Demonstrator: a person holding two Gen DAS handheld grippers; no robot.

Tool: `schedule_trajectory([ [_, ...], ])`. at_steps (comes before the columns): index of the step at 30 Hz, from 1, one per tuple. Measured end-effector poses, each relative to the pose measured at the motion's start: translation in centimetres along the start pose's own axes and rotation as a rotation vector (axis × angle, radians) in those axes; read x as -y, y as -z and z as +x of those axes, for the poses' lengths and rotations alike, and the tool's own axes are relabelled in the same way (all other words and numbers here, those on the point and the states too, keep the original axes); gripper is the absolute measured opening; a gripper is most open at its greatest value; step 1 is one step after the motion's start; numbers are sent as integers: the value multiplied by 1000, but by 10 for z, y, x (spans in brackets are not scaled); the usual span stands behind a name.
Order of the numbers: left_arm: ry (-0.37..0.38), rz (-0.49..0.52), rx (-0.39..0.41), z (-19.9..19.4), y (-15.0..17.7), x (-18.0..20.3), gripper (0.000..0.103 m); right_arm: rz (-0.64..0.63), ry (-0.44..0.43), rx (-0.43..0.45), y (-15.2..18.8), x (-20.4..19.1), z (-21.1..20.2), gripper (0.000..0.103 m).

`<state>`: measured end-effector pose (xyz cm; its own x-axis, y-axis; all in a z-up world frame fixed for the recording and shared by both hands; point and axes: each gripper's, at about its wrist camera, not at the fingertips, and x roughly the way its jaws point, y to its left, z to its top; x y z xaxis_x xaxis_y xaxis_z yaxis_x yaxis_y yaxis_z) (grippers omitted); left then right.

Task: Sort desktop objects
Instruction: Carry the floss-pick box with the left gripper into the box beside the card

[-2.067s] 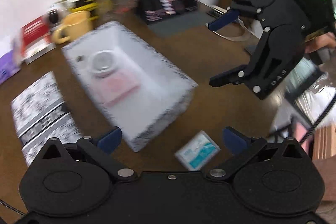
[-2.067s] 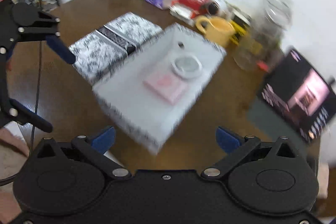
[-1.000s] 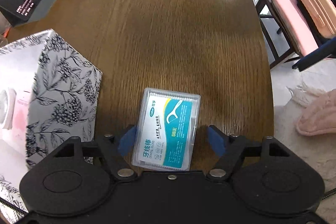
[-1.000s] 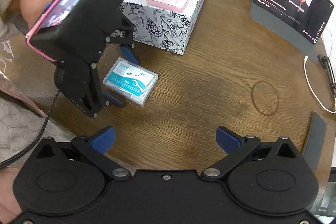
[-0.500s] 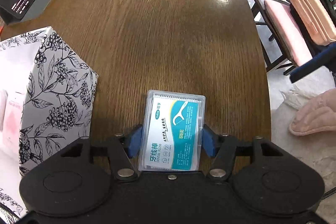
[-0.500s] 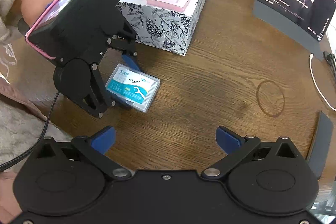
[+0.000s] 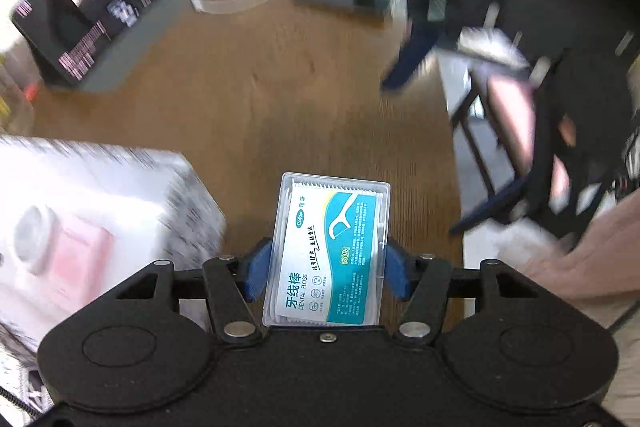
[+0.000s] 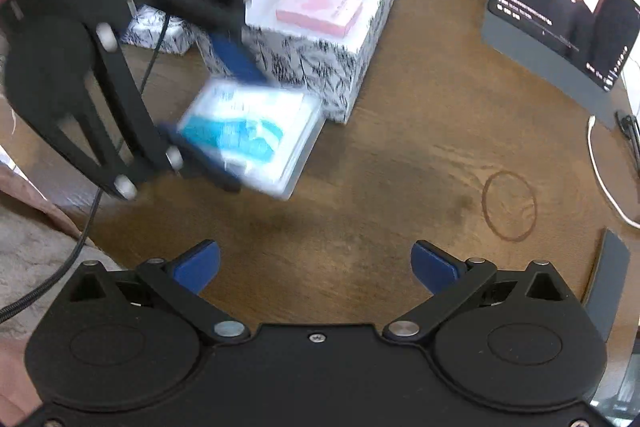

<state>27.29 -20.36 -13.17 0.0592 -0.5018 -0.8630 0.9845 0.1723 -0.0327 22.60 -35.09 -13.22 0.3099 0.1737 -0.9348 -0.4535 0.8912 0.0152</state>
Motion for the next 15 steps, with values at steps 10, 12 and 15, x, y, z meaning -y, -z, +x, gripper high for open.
schedule_trajectory([
  [10, -110, -44, 156, -83, -18, -47, 57, -37, -1, 97, -47, 5, -13, 103],
  [12, -127, -28, 132, -82, -21, -55, 57, -42, 0, 114, -58, 4, -13, 103],
  [15, -154, -22, 95, -74, -23, -70, 57, -34, -15, 132, -72, 1, -11, 103],
])
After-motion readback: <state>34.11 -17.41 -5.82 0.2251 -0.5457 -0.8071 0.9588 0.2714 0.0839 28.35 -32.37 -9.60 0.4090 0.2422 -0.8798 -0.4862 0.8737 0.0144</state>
